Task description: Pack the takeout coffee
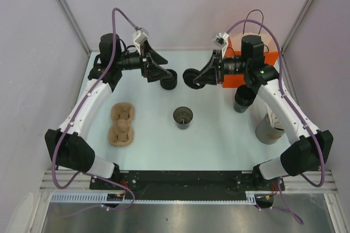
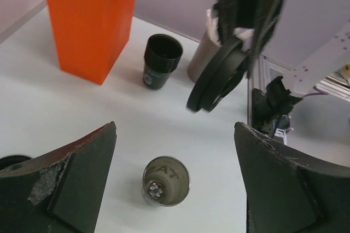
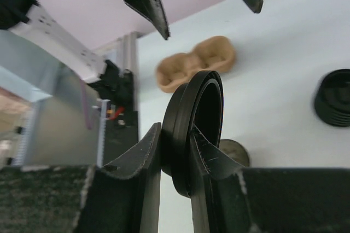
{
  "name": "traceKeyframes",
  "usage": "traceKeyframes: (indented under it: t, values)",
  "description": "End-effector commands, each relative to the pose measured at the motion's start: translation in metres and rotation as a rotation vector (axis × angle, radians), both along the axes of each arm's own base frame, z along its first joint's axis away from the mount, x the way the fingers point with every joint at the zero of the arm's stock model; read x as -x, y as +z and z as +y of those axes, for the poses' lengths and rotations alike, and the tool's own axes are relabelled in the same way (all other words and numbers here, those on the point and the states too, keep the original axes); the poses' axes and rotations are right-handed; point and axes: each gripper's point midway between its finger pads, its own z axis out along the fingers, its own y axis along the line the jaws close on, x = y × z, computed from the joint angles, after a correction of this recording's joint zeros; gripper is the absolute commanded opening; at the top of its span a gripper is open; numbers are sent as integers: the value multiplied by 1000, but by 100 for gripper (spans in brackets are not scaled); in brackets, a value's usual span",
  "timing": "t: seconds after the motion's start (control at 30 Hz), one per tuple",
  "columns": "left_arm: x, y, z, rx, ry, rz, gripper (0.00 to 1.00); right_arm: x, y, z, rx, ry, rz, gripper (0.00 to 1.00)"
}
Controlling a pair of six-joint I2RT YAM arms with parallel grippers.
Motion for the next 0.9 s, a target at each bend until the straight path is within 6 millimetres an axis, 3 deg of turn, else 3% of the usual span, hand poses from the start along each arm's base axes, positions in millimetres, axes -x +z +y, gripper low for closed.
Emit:
traceKeyframes:
  t: [0.0,0.17,0.3,0.5,0.87]
  values:
    - [40,36,-13,63,-176,-136,93,25,19,6,-107,198,105,17]
    - [60,15,-29,44,-231,-110,93,25,28,7,-144,225,106,17]
    - [62,5,-33,37,-233,-92,92,25,35,4,-169,224,147,17]
    - [63,10,-40,78,-270,-67,90,22,31,5,-174,219,149,16]
    - [74,7,-62,87,-327,-21,75,17,31,4,-183,204,158,16]
